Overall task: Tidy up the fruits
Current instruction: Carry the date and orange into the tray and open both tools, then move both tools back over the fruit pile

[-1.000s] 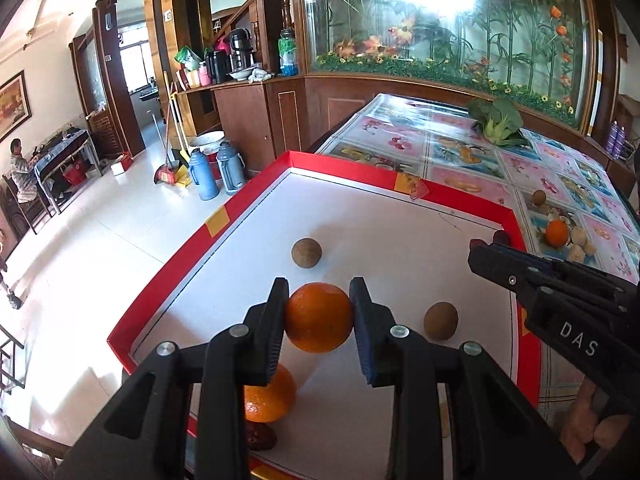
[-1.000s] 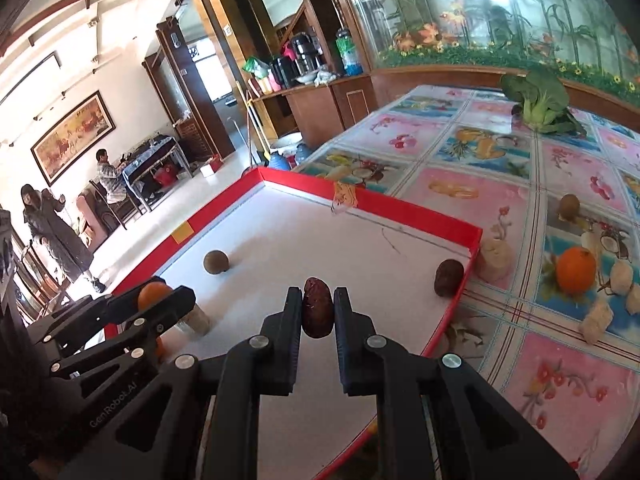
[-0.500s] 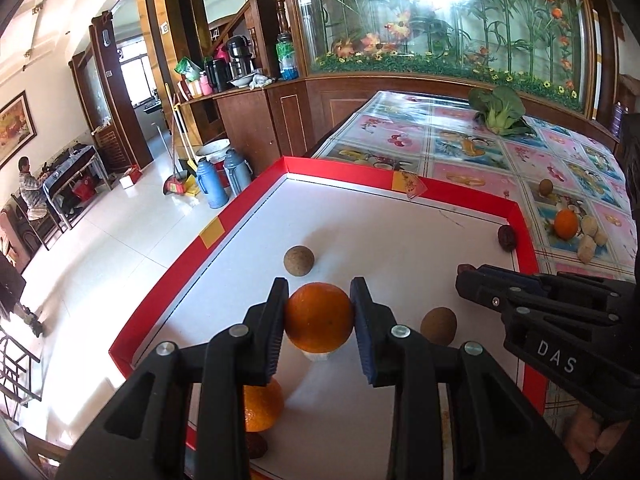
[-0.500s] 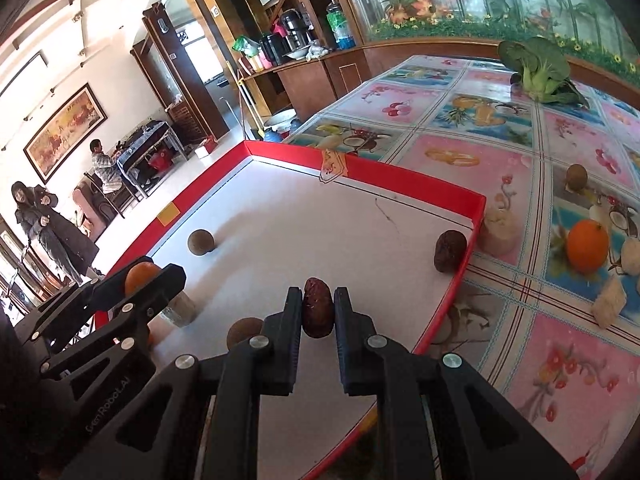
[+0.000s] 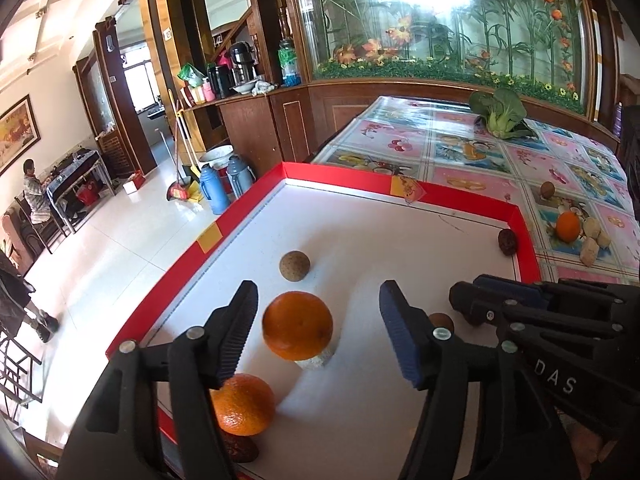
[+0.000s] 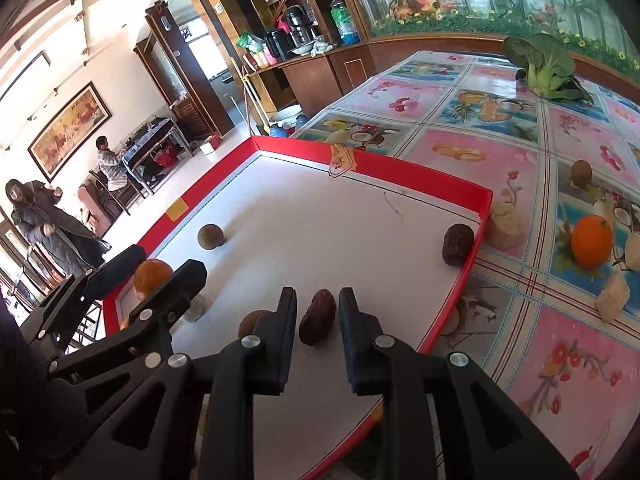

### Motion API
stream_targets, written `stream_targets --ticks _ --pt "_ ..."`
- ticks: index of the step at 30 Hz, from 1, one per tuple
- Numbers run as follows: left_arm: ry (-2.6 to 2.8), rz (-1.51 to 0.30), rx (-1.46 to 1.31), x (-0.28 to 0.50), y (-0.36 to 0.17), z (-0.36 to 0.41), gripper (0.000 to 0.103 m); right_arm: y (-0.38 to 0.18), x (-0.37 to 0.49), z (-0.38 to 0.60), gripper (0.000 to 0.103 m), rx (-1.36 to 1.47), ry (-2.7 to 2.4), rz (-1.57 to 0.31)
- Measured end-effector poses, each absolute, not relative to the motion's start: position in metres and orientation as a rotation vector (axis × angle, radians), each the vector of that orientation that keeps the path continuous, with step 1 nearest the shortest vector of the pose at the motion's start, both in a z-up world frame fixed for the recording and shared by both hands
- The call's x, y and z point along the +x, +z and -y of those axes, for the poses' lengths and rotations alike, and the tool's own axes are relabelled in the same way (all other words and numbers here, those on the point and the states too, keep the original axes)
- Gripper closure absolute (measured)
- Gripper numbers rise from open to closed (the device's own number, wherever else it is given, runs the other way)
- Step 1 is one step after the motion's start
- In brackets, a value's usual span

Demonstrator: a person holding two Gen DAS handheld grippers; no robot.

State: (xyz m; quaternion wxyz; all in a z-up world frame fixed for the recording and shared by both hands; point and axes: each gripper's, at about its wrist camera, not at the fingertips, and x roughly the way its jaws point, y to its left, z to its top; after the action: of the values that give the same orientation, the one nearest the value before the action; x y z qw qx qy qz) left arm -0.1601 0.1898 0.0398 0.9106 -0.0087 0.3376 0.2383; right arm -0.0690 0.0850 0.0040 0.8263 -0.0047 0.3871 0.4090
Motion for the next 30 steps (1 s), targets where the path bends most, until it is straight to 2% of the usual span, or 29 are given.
stream_targets --ticks 5,6,16,24,30 --pt "0.514 -0.657 -0.046 -0.167 0.050 -0.195 0.030 0.017 -0.070 -0.069 0.063 0.074 0.879 -0.756" --pt "0.516 -0.650 -0.050 -0.168 0.052 -0.195 0.029 0.019 -0.071 -0.067 0.062 0.086 0.879 -0.743" --pt "0.501 -0.632 -0.058 -0.169 0.057 -0.189 0.020 0.021 -0.065 -0.058 0.061 0.149 0.857 -0.746" --pt "0.500 -0.649 -0.077 -0.169 0.053 -0.190 0.020 0.024 -0.066 -0.048 0.061 0.178 0.855 -0.741" --pt "0.463 -0.652 -0.058 -0.168 0.059 -0.182 0.019 0.034 -0.052 0.000 0.061 0.249 0.775 -0.691"
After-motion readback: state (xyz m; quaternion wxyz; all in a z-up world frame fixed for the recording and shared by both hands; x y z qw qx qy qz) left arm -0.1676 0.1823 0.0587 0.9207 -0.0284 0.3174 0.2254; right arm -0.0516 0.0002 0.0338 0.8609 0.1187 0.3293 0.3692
